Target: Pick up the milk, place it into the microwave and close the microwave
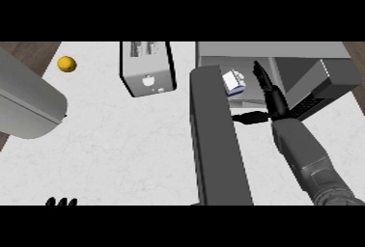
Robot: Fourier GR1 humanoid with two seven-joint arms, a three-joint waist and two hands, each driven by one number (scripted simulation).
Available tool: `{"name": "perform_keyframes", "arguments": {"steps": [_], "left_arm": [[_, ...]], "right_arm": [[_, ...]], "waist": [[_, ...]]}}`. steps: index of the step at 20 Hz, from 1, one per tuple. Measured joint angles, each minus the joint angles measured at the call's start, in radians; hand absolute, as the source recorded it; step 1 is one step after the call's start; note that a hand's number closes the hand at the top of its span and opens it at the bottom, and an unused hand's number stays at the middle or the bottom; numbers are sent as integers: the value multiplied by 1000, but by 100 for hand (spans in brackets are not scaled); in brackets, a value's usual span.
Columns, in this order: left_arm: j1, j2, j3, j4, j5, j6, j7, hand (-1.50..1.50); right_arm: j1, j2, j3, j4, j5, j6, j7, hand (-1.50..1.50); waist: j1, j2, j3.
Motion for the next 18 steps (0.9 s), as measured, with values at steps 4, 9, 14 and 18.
{"name": "perform_keyframes", "arguments": {"steps": [4,9,14,18], "left_arm": [[-55,-25,-63,2,-56,29,68,-150],[-155,-48,-105,32,-88,43,166,150],[-252,-72,-159,65,-147,57,267,150],[-336,-89,-177,108,-178,60,338,150]], "right_arm": [[67,16,14,-40,-14,51,-21,-150],[168,33,43,-121,-30,111,-23,-150],[295,28,64,-224,-59,202,-41,-150],[422,37,93,-368,-80,230,-33,-150]], "waist": [[-19,-7,-1],[-40,-14,-2],[-56,-18,-3],[-63,-19,-4]]}}
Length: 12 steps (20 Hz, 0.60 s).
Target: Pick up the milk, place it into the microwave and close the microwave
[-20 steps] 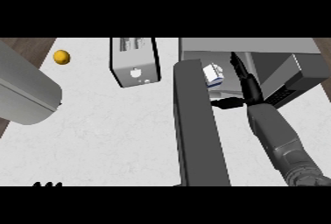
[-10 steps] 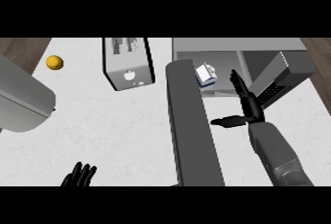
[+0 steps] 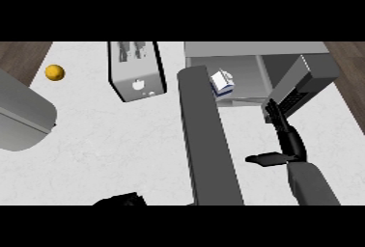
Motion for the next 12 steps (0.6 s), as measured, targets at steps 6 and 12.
{"name": "perform_keyframes", "arguments": {"steps": [6,12], "left_arm": [[-176,-47,-3,126,-65,10,84,150],[-364,-86,-25,317,-97,-42,156,150]], "right_arm": [[195,-5,34,-273,-48,53,68,-150],[361,-53,24,-491,-104,102,119,-150]], "waist": [[-2,2,0],[-4,8,0]]}}
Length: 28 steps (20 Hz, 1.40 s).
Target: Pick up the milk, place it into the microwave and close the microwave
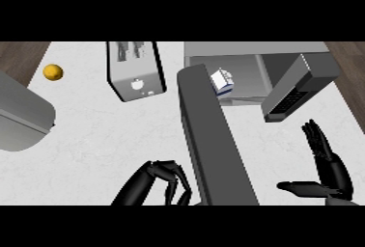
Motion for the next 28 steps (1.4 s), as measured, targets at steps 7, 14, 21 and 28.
{"name": "perform_keyframes", "arguments": {"steps": [7,14,21,28], "left_arm": [[-238,-25,-74,358,-4,25,-58,150],[-436,-28,-258,618,177,139,-157,150],[-536,-29,-410,706,321,350,-159,150],[-614,-29,-450,729,435,519,-153,150]], "right_arm": [[141,-44,-18,-173,-66,41,27,-150],[191,-70,-13,-321,-165,104,86,-150],[183,-117,-7,-424,-252,149,132,-150],[152,-158,17,-515,-316,184,190,-150]], "waist": [[-1,5,0],[-21,11,-1],[-68,19,-2],[-119,29,-4]]}}
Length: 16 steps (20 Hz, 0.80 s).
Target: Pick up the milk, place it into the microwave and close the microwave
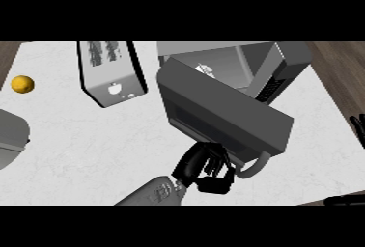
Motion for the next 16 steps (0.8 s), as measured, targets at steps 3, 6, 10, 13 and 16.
{"name": "perform_keyframes", "arguments": {"steps": [3,6,10,13,16], "left_arm": [[-32,0,15,-6,53,51,-29,150],[-58,-1,45,-24,110,102,-76,150],[-96,-2,79,-23,186,141,-122,150],[-128,-3,103,-7,240,153,-142,150],[-170,-4,131,18,291,161,-156,150]], "right_arm": [[-14,-13,14,-28,-26,15,27,-150],[-26,-27,21,-48,-51,28,49,-150],[-41,-44,32,-67,-88,50,79,-150],[-55,-62,36,-83,-115,67,105,-150],[-72,-80,37,-95,-139,80,126,-150]], "waist": [[-20,6,-2],[-40,12,-4],[-67,23,-4],[-88,30,-4],[-101,35,-3]]}}
